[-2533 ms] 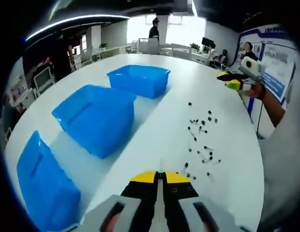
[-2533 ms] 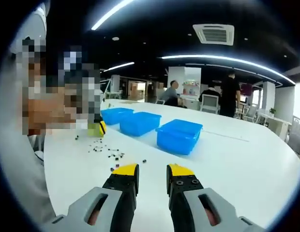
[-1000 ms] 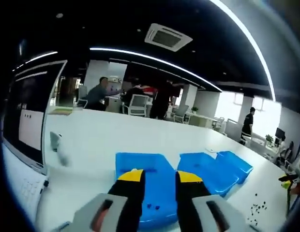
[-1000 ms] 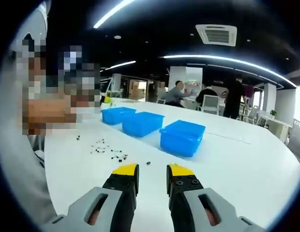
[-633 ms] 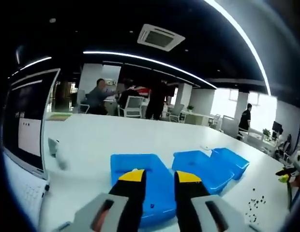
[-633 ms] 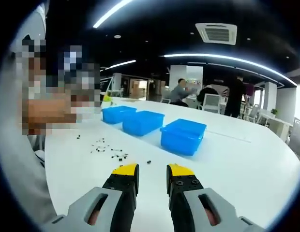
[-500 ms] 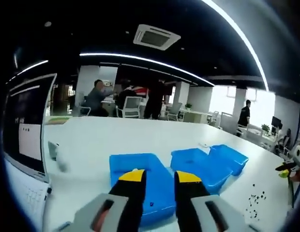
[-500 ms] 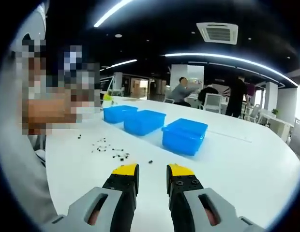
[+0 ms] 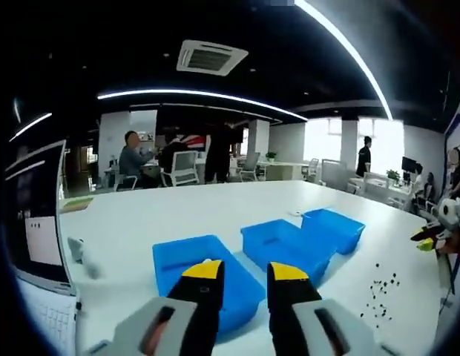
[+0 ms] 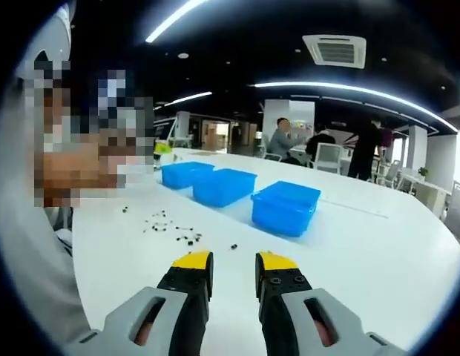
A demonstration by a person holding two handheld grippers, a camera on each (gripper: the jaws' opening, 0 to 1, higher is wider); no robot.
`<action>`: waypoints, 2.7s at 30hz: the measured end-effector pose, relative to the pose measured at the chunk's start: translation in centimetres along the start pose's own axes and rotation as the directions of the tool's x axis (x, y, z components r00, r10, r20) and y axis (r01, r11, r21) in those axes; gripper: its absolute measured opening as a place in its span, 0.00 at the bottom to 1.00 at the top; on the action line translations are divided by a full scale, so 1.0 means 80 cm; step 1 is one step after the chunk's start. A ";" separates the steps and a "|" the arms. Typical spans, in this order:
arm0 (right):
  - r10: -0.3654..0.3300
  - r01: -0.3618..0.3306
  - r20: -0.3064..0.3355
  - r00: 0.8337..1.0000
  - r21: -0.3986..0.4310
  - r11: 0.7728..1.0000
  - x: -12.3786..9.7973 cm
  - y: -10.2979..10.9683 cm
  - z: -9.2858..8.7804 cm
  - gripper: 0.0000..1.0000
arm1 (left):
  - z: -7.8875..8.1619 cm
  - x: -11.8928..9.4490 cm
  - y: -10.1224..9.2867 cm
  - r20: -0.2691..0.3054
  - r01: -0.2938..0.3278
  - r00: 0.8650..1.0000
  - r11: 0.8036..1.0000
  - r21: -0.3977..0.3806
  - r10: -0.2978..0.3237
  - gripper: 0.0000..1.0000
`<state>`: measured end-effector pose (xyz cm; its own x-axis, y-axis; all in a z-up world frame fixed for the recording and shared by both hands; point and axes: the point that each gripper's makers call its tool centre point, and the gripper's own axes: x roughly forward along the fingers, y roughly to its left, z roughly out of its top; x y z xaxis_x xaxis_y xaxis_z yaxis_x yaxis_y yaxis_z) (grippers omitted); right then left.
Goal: Pick up the resistors one by one and place each resistor into its matching bin, sorting the parts by color and model until every resistor is separated into the correct bin for its type
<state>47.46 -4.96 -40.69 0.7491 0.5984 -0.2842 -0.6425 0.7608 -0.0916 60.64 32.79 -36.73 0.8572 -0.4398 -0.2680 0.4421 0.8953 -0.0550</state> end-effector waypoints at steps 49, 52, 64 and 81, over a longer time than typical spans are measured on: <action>0.028 -0.028 -0.015 0.999 -0.001 1.000 0.005 0.005 -0.007 0.25 | -0.141 -0.079 -0.138 -0.600 0.666 0.647 0.732 0.145 -0.470 0.21; 0.029 -0.029 -0.015 0.999 -0.001 1.000 0.006 0.006 -0.007 0.25 | -0.142 -0.079 -0.136 -0.600 0.665 0.646 0.734 0.140 -0.471 0.21; 0.037 -0.037 -0.020 0.999 -0.006 0.999 0.010 0.008 -0.005 0.25 | -0.144 -0.079 -0.135 -0.594 0.670 0.642 0.731 0.127 -0.485 0.21; 0.044 -0.044 -0.019 0.999 -0.006 0.999 0.012 0.008 -0.004 0.25 | -0.143 -0.081 -0.139 -0.586 0.672 0.641 0.732 0.115 -0.496 0.21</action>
<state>47.70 -3.98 -41.34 0.7168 0.6263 -0.3064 -0.6759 0.7321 -0.0846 47.19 26.50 -45.38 0.1750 -0.6838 -0.7083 0.9299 0.3512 -0.1093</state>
